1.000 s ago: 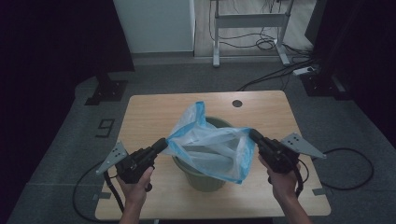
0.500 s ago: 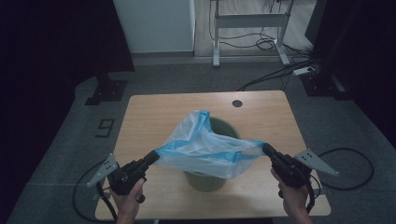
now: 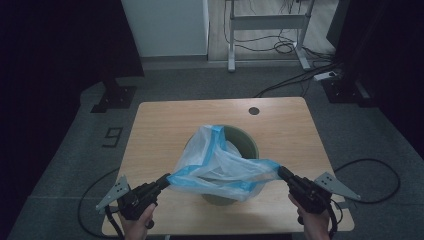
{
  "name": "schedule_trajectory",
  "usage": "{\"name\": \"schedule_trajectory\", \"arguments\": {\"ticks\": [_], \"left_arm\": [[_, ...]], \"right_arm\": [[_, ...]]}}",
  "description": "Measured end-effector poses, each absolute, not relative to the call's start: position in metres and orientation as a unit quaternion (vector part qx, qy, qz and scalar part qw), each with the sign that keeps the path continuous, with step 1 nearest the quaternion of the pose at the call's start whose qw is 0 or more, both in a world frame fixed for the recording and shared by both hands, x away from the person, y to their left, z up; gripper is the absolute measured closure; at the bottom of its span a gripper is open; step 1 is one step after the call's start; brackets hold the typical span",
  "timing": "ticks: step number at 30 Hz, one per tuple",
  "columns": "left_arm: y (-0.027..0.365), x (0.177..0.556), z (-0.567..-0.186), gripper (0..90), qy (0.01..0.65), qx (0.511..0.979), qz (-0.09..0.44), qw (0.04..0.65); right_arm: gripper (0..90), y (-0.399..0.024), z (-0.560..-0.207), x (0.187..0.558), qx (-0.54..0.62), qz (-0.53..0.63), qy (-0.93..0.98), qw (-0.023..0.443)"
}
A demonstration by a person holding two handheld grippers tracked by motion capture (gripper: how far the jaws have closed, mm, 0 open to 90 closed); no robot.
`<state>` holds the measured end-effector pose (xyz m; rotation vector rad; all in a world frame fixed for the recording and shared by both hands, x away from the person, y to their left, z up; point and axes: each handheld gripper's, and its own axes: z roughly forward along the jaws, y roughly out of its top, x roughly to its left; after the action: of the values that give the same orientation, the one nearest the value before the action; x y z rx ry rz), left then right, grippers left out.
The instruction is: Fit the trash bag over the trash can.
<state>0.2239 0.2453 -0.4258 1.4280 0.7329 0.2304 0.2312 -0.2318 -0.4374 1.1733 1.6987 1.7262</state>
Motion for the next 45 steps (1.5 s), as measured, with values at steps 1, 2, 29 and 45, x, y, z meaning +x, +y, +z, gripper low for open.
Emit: {"name": "schedule_trajectory", "arguments": {"ticks": [1,2,29,45], "left_arm": [[0.245,0.223,-0.423,78.8,0.330,0.636,0.110,0.688],[0.245,0.221,-0.419,74.2,0.328,0.635,0.114,0.690],[0.214,0.224,-0.321,30.2,0.334,0.694,0.167,0.616],[0.184,0.237,-0.343,46.7,0.336,0.764,0.167,0.525]], "right_arm": [[85.4,-0.231,-0.435,0.230,0.421,0.626,0.617,0.224],[85.7,-0.230,-0.433,0.228,0.416,0.627,0.618,0.226],[86.9,-0.216,-0.416,0.224,0.383,0.617,0.637,0.260],[86.8,-0.215,-0.417,0.222,0.384,0.616,0.637,0.259]]}}
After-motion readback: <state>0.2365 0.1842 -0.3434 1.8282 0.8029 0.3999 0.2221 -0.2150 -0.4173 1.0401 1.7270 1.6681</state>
